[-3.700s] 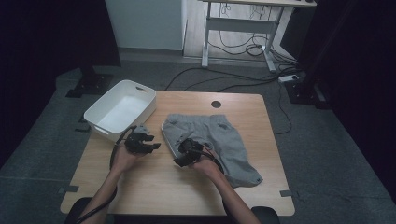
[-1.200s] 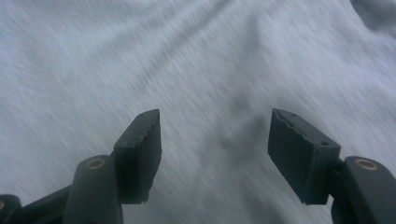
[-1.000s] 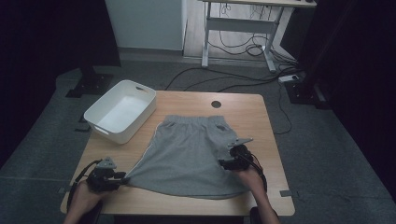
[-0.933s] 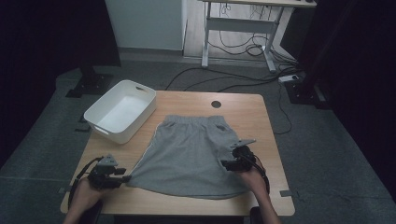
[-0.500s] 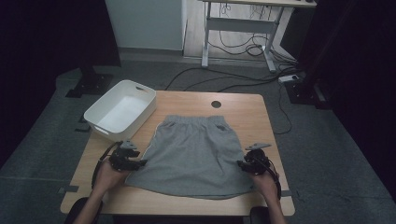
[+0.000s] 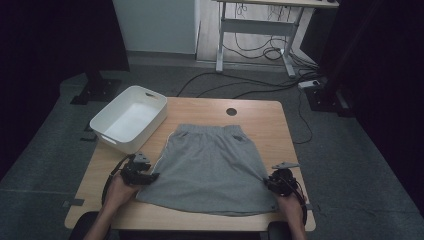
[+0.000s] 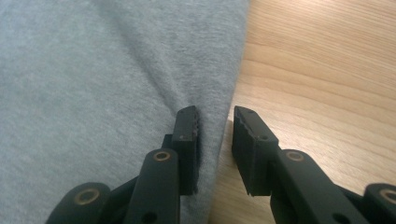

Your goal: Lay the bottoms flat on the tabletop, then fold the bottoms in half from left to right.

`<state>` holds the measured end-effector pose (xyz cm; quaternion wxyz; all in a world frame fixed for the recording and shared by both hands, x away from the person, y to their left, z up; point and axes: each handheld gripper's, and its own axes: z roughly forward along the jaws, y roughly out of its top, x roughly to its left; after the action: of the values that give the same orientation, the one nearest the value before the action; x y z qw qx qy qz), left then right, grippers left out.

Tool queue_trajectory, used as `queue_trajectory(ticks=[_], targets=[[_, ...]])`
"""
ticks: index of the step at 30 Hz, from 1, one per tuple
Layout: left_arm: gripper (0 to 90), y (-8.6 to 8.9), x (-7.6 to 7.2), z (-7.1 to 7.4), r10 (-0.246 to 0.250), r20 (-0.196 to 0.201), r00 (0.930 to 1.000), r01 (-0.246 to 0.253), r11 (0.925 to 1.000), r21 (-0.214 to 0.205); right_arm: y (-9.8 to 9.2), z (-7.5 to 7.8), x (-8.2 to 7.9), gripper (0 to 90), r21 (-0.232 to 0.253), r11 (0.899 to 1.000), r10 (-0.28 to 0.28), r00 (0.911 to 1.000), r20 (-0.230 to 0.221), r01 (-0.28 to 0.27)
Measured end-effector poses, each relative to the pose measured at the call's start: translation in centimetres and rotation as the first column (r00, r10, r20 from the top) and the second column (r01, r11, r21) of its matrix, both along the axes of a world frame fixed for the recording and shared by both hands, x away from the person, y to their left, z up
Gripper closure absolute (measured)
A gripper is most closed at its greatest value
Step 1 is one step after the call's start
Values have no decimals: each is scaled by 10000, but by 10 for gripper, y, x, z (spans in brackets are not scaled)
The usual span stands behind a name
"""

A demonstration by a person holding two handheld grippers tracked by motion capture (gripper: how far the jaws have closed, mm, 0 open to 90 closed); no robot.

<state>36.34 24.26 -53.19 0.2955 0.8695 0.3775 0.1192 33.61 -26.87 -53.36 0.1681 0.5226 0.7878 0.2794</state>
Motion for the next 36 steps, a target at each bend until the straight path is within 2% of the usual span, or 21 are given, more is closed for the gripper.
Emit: queue_trajectory(ticks=[6, 9, 13, 17, 19, 23, 27, 30, 33, 36], targets=[[440, -12, -19, 0, -379, 27, 9993, 379, 9993, 22, -12, 0, 1, 697, -146, 9981, -593, 9982, 54, 594], [440, -20, -27, -1, -595, 56, 9982, 595, 9982, -29, -19, -1, 3, 677, 30, 9966, -820, 9966, 25, 820], [436, -21, -28, -2, -707, 106, 9974, 709, 9974, -148, -19, -2, 2, 629, -26, 9956, -939, 9954, 177, 939], [391, -19, -27, -4, -740, 232, 9970, 748, 9966, -333, -23, -3, 2, 519, 36, 9931, -1173, 9929, 216, 1172], [354, -18, -26, -5, -764, 196, 9969, 772, 9961, -425, -25, -4, 1, 463, 11, 9923, -1236, 9920, 254, 1236], [274, -19, -22, -4, -627, 244, 9977, 635, 9974, -340, -24, -4, 0, 370, -9, 9934, -1149, 9927, 378, 1150], [183, -19, -15, 0, -541, 510, 9972, 561, 9977, -376, -20, -2, -1, 269, 22, 9940, -1092, 9922, 601, 1092], [174, -19, -5, 5, -347, 745, 9966, 385, 9980, -506, -14, 2, -3, 219, 46, 9947, -1023, 9918, 762, 1023], [171, -18, 5, 6, -126, 808, 9966, 180, 9977, -657, -2, 5, -5, 194, 73, 9963, -854, 9927, 851, 851], [149, -19, 11, 6, 70, 803, 9967, -17, 9978, -663, 13, 2, -5, 170, 15, 9981, -614, 9958, 679, 615]])
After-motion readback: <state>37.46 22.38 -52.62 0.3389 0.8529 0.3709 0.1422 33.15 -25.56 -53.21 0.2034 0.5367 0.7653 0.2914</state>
